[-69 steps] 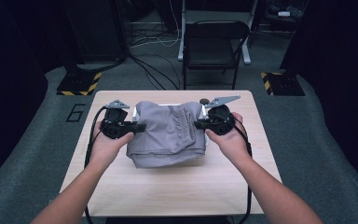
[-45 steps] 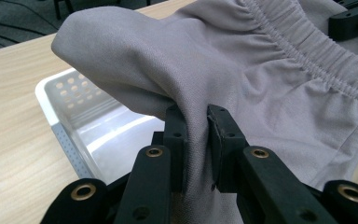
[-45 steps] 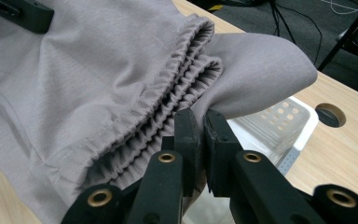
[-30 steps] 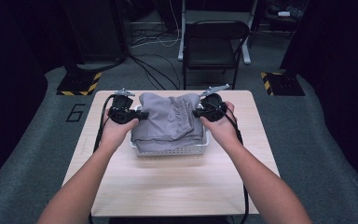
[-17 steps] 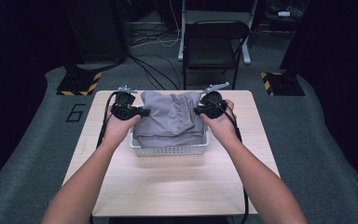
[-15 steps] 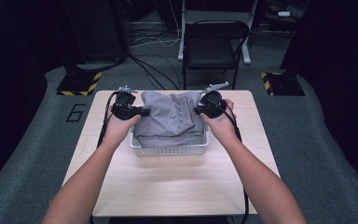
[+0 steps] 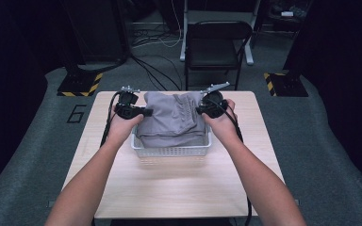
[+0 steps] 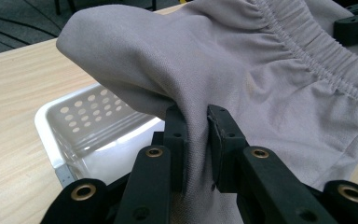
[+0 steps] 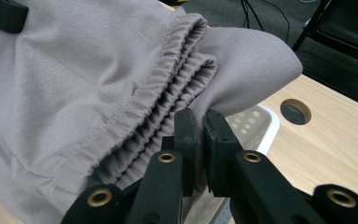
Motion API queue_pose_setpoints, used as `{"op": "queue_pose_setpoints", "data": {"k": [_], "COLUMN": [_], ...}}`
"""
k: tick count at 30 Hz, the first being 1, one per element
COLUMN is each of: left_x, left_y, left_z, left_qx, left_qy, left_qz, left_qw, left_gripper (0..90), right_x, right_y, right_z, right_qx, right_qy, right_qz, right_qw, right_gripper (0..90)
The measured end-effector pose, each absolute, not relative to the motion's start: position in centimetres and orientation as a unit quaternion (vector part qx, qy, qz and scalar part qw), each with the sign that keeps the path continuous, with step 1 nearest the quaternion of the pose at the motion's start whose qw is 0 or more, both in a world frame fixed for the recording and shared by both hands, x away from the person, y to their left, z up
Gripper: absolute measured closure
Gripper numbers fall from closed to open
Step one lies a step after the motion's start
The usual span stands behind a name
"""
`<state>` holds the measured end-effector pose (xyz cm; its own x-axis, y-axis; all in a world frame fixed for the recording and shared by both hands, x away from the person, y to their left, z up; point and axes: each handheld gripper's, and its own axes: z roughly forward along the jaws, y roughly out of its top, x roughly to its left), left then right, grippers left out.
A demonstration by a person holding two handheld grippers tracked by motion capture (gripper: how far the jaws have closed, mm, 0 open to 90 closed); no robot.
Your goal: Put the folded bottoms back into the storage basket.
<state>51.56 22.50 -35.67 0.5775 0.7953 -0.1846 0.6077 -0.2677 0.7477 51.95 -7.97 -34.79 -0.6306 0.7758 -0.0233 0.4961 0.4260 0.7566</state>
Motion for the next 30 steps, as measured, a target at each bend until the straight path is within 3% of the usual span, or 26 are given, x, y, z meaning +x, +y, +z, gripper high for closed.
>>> {"op": "queue_pose_setpoints", "data": {"k": [30], "left_x": [52.7], "left_y": [22.0], "left_z": [-40.5], "left_qx": [0.789], "left_qy": [0.474], "left_qz": [0.123], "left_qw": [0.371], "left_gripper": [78.9], "right_x": [53.1], "right_y": [-6.9], "right_z": [-39.1], "right_qx": [0.405], "right_qy": [0.83], "right_qz": [0.339], "right_qw": [0.178], "right_gripper": [84.9]}}
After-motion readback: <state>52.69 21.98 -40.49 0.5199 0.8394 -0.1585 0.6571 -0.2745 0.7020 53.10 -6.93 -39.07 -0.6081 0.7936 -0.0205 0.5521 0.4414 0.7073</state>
